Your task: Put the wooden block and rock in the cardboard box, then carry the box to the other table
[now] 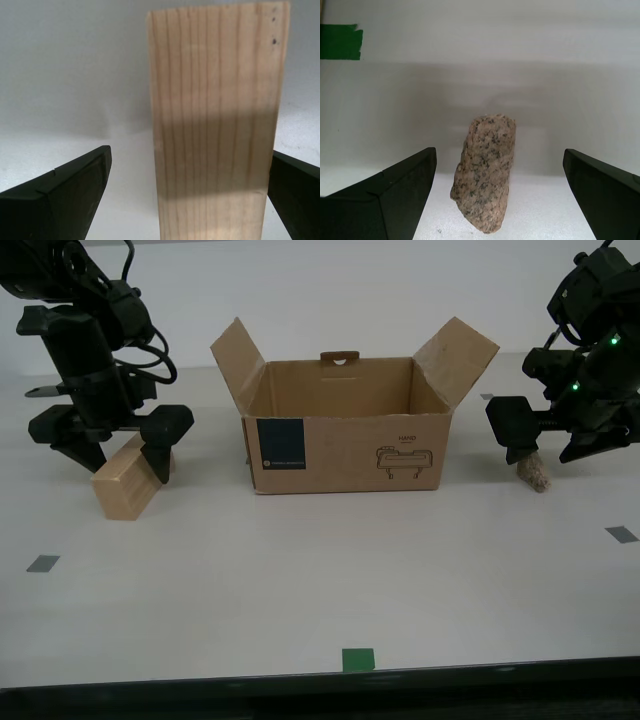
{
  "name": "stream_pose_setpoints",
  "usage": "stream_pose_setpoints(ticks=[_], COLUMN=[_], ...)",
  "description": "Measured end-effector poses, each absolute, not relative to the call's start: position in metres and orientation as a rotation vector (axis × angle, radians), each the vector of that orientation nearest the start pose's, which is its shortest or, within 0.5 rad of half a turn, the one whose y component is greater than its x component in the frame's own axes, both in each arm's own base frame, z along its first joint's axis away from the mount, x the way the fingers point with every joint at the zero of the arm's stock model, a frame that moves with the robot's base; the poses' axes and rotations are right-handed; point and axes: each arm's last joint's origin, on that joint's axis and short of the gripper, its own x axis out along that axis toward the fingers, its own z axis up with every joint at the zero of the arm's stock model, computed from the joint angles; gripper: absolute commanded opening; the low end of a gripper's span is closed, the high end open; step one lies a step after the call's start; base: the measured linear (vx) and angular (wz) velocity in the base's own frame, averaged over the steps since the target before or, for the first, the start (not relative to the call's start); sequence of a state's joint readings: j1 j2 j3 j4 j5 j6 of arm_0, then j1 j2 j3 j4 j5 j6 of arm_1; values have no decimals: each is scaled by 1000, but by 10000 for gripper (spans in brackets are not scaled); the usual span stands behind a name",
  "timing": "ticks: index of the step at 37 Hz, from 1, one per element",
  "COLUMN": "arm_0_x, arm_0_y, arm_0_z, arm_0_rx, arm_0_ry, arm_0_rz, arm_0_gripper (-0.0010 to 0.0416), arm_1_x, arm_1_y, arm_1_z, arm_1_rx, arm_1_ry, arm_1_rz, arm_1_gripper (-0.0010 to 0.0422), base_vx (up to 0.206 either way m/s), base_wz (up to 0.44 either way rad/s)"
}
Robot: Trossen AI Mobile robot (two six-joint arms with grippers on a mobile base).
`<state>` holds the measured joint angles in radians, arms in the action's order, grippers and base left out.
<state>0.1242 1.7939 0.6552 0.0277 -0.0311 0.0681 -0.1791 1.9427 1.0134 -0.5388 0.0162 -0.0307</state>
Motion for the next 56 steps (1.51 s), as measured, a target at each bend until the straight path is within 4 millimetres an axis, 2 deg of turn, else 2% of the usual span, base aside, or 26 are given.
stream_pose_setpoints(ticks=[21,39,48,52,56], arm_0_x=[268,267,267,268,270], arm_0_y=[35,34,34,35,35], arm_0_z=[70,69,64,52,44], arm_0_rx=[-5,-8,-9,-25,-34], arm_0_ry=[1073,1069,1083,1120,1142], arm_0_rz=[110,112,112,110,114], arm_0_gripper=[346,291,299,304,309], arm_1_x=[316,316,315,314,314], arm_1_y=[-58,-58,-58,-57,-57], arm_1_z=[93,93,93,93,93], arm_1_rx=[94,94,93,88,86], arm_1_ry=[1464,1464,1469,1477,1480], arm_1_rz=[-137,-136,-135,-129,-126], arm_1_gripper=[389,389,388,369,323], base_vx=[0,0,0,0,0], base_wz=[0,0,0,0,0])
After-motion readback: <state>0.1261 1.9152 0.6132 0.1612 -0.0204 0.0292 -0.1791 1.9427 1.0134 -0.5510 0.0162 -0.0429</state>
